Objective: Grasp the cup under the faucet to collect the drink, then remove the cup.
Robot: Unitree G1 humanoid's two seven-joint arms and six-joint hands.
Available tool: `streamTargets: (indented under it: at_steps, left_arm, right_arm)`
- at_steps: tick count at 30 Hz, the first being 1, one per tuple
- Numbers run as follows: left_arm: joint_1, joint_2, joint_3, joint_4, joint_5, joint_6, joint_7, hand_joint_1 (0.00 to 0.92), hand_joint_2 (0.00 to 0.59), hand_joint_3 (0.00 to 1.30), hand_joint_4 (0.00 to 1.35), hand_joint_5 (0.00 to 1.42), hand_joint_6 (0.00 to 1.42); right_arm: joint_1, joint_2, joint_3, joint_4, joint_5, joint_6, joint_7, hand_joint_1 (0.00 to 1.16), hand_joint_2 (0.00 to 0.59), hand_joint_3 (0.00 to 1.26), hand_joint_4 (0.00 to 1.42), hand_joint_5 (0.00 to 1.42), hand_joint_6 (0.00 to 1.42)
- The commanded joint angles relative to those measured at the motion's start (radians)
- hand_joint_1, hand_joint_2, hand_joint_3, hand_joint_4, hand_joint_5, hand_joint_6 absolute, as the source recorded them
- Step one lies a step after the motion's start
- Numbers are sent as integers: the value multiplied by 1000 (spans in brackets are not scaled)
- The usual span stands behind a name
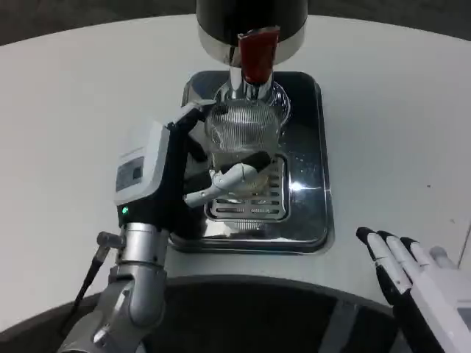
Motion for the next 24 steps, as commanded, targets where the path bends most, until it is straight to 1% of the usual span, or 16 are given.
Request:
streamTargets:
  at_steps: [1, 9, 15, 19, 24]
  left_arm:
    - [24, 16, 2, 11, -16, -31, -24, 149, 0, 418, 383, 715, 1168]
    - [43, 34, 13, -14, -18, -48, -18, 140, 0, 439, 394, 715, 1168]
    - [49, 29, 18, -30, -21, -52, -16, 130, 0, 462, 406, 715, 1168]
    - [70, 36, 30, -72, -26, -58, -22, 129, 0, 464, 409, 715, 1168]
    - [127, 62, 67, -173, -45, -54, -33, 121, 0, 466, 412, 715, 1168]
  right_arm:
    - [3, 2, 1, 3, 2, -7, -18, 765, 315, 0, 0, 0, 0]
    - [5, 1, 5, 4, 1, -8, -18, 767, 312, 0, 0, 0, 0]
    - [1, -1, 5, 6, 5, -8, -18, 767, 311, 0, 0, 0, 0]
    - [7, 1, 9, 7, 4, -8, -21, 767, 311, 0, 0, 0, 0]
    - [12, 1, 11, 8, 4, -9, -27, 767, 311, 0, 0, 0, 0]
